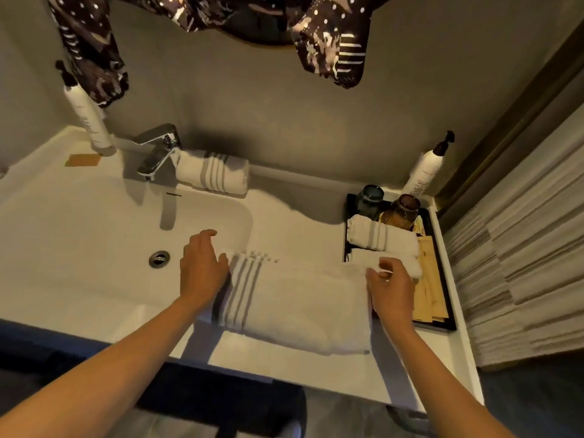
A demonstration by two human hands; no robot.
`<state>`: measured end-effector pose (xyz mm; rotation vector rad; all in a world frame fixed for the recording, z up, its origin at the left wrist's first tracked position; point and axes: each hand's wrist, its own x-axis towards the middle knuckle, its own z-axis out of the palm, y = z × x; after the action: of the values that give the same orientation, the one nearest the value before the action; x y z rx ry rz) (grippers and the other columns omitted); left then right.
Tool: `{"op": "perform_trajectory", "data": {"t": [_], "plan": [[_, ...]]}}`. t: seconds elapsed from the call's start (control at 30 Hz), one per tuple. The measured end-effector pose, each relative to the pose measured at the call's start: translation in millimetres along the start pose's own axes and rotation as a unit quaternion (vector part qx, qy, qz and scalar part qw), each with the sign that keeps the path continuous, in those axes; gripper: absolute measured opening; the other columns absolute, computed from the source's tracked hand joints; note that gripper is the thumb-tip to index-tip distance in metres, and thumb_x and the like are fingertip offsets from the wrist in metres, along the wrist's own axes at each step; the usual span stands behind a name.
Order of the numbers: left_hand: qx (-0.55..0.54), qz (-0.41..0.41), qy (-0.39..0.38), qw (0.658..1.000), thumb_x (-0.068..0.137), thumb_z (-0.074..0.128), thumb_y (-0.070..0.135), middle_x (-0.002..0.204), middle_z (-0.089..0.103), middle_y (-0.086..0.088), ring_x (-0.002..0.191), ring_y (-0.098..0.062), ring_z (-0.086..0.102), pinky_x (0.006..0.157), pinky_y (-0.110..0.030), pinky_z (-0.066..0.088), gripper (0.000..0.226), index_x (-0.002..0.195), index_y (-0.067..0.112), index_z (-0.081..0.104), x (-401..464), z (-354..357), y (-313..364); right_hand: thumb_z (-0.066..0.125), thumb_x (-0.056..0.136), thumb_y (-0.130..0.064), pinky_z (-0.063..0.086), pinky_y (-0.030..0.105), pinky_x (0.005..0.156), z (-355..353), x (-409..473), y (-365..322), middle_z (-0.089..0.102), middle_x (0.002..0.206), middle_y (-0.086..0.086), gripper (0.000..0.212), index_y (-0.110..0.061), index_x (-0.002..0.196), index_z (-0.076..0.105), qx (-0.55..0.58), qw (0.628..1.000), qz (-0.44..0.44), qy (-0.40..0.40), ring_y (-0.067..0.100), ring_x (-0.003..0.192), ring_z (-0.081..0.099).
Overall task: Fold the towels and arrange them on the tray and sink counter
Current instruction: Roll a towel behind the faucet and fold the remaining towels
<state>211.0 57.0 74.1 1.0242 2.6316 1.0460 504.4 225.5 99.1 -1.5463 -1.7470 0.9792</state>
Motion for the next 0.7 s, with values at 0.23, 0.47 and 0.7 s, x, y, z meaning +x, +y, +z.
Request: {"op": "perform_trajectory", "data": {"t": [0.23, 0.47, 0.7], "plan": [[0.16, 0.367, -0.224, 0.889, 0.099, 0.039, 0.036, 0.136, 0.059, -0.001, 0.124, -0.024, 0.056, 0.102, -0.036, 0.044, 0.039, 0.131, 0.022, 0.058, -72.1, 69.3, 9.5, 0.054, 0.073, -0.072, 0.055, 0.042, 0.078, 11.5, -32.1, 51.5, 0.065, 0.099, 0.0, 0.06, -0.02, 0.102, 0.058, -0.11, 0.987, 0.078, -0.09, 0.025, 0.094, 0.061], [0.195, 0.3, -0.293, 0.886, 0.104, 0.008, 0.05, 0.162, -0.011, 0.011, 0.149, -0.01, -0.014, 0.118, -0.037, -0.005, 0.059, 0.156, 0.025, -0.003, -94.8, 85.4, -2.9, 0.065, 0.085, -0.044, 0.045, 0.027, 0.063, 15.5, -25.3, 26.7, 0.068, 0.099, 0.0, 0.03, -0.019, 0.102, 0.062, -0.101, 0.983, 0.09, -0.126, 0.015, 0.081, 0.061], [0.214, 0.314, -0.263, 0.887, 0.105, 0.02, 0.05, 0.161, 0.015, 0.005, 0.149, -0.017, 0.013, 0.116, -0.036, 0.005, 0.056, 0.155, 0.025, 0.017, -93.8, 69.1, -16.8, 0.056, 0.095, -0.026, 0.036, 0.023, 0.053, -29.9, -14.2, 19.1, 0.064, 0.093, 0.007, 0.008, -0.019, 0.099, 0.056, -0.106, 0.982, 0.082, -0.136, 0.009, 0.07, 0.053]]}}
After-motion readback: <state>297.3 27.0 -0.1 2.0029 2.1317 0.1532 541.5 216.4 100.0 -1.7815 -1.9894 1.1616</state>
